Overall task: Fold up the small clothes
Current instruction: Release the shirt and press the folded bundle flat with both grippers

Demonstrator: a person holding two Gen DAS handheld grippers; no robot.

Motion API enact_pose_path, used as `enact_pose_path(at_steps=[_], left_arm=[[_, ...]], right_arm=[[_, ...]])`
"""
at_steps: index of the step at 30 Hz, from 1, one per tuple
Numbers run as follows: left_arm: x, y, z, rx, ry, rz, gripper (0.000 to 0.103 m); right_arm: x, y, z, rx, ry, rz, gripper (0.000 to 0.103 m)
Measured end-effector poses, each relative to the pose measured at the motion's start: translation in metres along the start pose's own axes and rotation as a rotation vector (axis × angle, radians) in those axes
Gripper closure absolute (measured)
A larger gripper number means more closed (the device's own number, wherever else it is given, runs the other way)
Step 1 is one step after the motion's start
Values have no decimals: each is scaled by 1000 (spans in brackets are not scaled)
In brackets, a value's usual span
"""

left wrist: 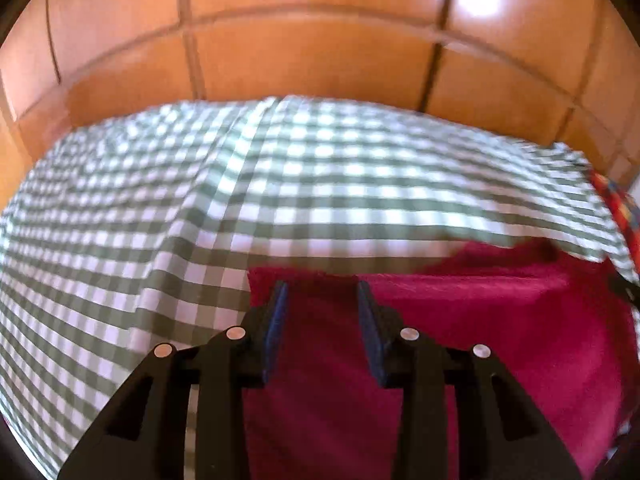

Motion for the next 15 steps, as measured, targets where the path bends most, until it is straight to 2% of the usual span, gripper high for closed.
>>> enact_pose_path(at_steps=[3, 5, 8, 12, 15], left_arm=[[-2, 19, -3, -4, -25, 14, 66], [1, 16, -3, 3, -21, 30, 66], [7, 0, -5, 32, 7, 69, 64], [10, -34, -12, 98, 23, 68, 59], [11, -56, -20, 135, 30, 62, 56]], right_arm=[[3, 12, -6, 42, -2, -17, 49], [1, 13, -6, 47, -11, -26, 47], [-1, 12, -7, 48, -18, -24, 45], [-2, 8, -7, 49, -16, -30, 44], [-4, 2, -7, 47, -6, -11, 34]])
Point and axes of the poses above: each gripper's, at about its wrist camera, not at the fingertips, and y roughly the way its jaws point, x to its right, z to its top, the point moved 2 cm from there along y, roughly the way its jaws point, and after that the axes turned 2 degrees about y, right-handed, at the moved point
